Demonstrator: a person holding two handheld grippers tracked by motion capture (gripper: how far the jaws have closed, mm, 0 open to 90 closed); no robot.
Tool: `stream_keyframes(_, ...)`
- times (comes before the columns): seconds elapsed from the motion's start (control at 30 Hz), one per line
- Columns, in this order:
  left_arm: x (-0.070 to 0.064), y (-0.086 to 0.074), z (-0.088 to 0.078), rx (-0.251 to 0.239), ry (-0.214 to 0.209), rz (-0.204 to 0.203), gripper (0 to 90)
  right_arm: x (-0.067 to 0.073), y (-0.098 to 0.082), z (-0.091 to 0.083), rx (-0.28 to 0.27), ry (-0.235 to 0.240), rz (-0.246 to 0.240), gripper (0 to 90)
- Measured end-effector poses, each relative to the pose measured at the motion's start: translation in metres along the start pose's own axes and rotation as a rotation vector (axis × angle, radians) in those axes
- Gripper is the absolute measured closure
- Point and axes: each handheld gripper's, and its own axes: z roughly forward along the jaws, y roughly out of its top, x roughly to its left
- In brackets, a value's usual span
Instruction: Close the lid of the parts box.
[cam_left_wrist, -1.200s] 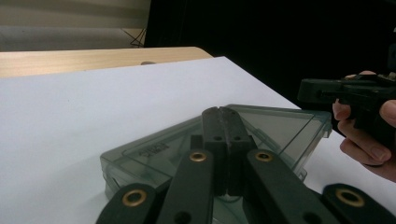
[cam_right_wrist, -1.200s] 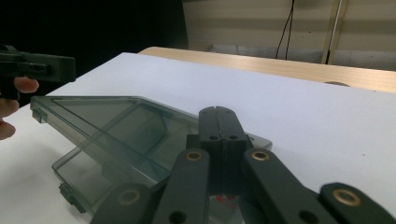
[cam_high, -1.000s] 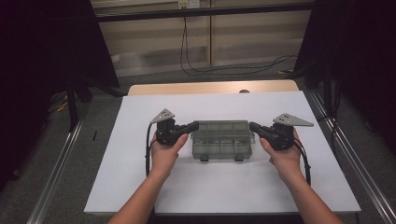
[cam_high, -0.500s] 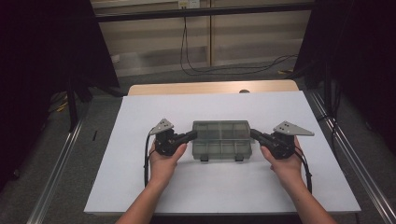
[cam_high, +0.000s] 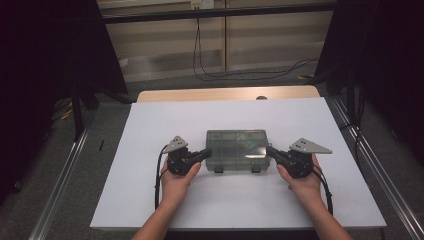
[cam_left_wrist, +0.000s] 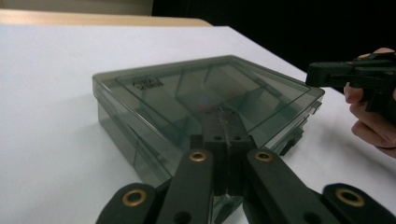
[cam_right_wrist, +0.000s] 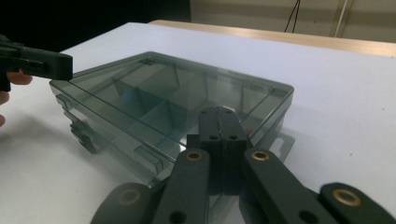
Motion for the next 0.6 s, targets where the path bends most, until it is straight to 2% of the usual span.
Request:
stream_keyframes(0.07,-0.001,-0.003,0.000,0.009,-0.001,-0.001,90.0,0.000,-0.005,0.001,0.010,0.003,-0.007,90.0)
stream_keyframes(0.13,-0.002,-0.006,0.001,0.018,0.017,0.000,90.0,0.001,-0.007,0.001,0.014,-0.001,0.004,90.0)
stream_keyframes(0.17,-0.002,-0.007,0.000,0.027,0.024,0.002,90.0,0.000,-0.008,0.000,0.017,-0.001,-0.009,90.0)
stream_keyframes(0.23,-0.001,-0.009,0.000,0.024,0.011,0.000,90.0,0.000,-0.009,0.000,0.013,-0.005,-0.007,90.0)
stream_keyframes(0.27,-0.002,-0.009,-0.001,0.028,0.026,-0.001,90.0,0.000,-0.009,0.000,0.015,-0.005,-0.002,90.0)
stream_keyframes(0.37,-0.002,-0.009,-0.003,0.018,0.032,-0.012,90.0,0.001,-0.011,0.000,0.014,-0.008,0.007,90.0)
stream_keyframes(0.47,-0.002,-0.011,-0.004,0.027,0.042,0.002,90.0,0.003,-0.013,0.001,0.017,-0.007,0.002,90.0)
stream_keyframes(0.5,-0.001,-0.012,-0.004,0.026,0.027,0.000,90.0,0.002,-0.013,0.001,0.020,-0.006,-0.009,90.0)
stream_keyframes(0.53,-0.001,-0.012,-0.004,0.027,0.042,-0.001,90.0,0.003,-0.014,0.001,0.021,-0.007,-0.009,90.0)
stream_keyframes(0.6,-0.001,-0.012,-0.004,0.030,0.040,0.002,90.0,0.003,-0.015,0.001,0.019,-0.008,-0.008,90.0)
